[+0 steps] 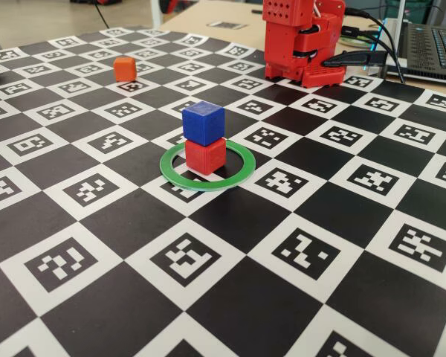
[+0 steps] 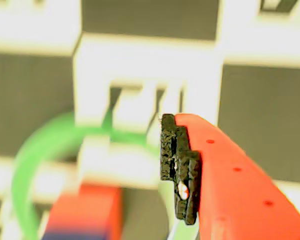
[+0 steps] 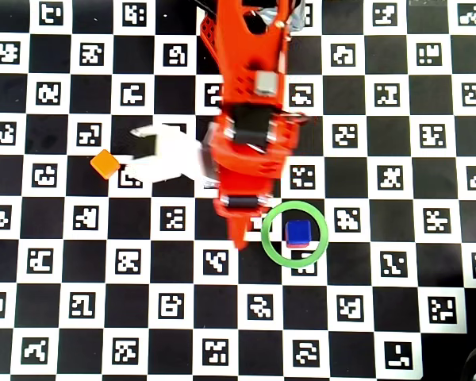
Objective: Grab the red cube then put it in the green circle then put the blue cube on top and finally the orange cube on top
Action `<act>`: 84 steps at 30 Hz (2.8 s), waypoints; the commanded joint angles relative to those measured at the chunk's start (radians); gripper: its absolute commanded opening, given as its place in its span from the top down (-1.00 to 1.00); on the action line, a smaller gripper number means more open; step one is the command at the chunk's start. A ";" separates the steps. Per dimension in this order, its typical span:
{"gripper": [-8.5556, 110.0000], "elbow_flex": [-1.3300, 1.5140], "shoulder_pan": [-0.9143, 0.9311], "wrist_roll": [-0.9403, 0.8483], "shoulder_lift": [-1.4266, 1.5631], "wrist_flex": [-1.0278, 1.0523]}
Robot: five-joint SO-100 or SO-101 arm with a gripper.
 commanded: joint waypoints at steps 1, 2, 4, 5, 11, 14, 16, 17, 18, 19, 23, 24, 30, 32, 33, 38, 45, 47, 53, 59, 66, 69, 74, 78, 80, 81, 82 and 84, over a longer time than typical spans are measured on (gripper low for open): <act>0.13 0.034 0.186 -0.126 0.081 -0.037; 0.13 0.060 0.225 -0.155 0.083 -0.052; 0.12 0.109 0.293 -0.204 0.083 -0.091; 0.12 0.135 0.325 -0.225 0.083 -0.115; 0.09 0.216 0.445 -0.319 0.041 -0.245; 0.08 0.210 0.472 -0.337 -0.008 -0.265; 0.08 0.219 0.485 -0.351 -0.028 -0.288; 0.08 0.225 0.491 -0.359 -0.037 -0.299; 0.08 0.230 0.495 -0.367 -0.049 -0.310; 0.08 0.233 0.502 -0.373 -0.061 -0.319; 0.08 0.255 0.525 -0.393 -0.118 -0.374; 0.08 0.265 0.529 -0.397 -0.130 -0.396; 0.08 0.301 0.565 -0.417 -0.199 -0.491; 0.08 0.308 0.571 -0.419 -0.216 -0.518; 0.08 0.308 0.574 -0.420 -0.224 -0.531; 0.08 0.314 0.577 -0.419 -0.253 -0.560; 0.08 0.333 0.565 -0.407 -0.267 -0.584; 0.08 0.334 0.561 -0.403 -0.270 -0.586; 0.08 0.336 0.552 -0.379 -0.273 -0.588; 0.08 0.336 0.543 -0.291 -0.272 -0.581; 0.08 0.322 0.534 -0.158 -0.275 -0.565; 0.08 0.310 0.532 -0.114 -0.284 -0.554; 0.08 0.301 0.534 -0.028 -0.290 -0.545; 0.09 0.295 0.532 0.038 -0.291 -0.557; 0.09 0.295 0.532 0.067 -0.290 -0.569; 0.09 0.295 0.532 0.081 -0.288 -0.575; 0.09 0.295 0.532 0.092 -0.288 -0.578; 0.10 0.293 0.534 0.110 -0.288 -0.586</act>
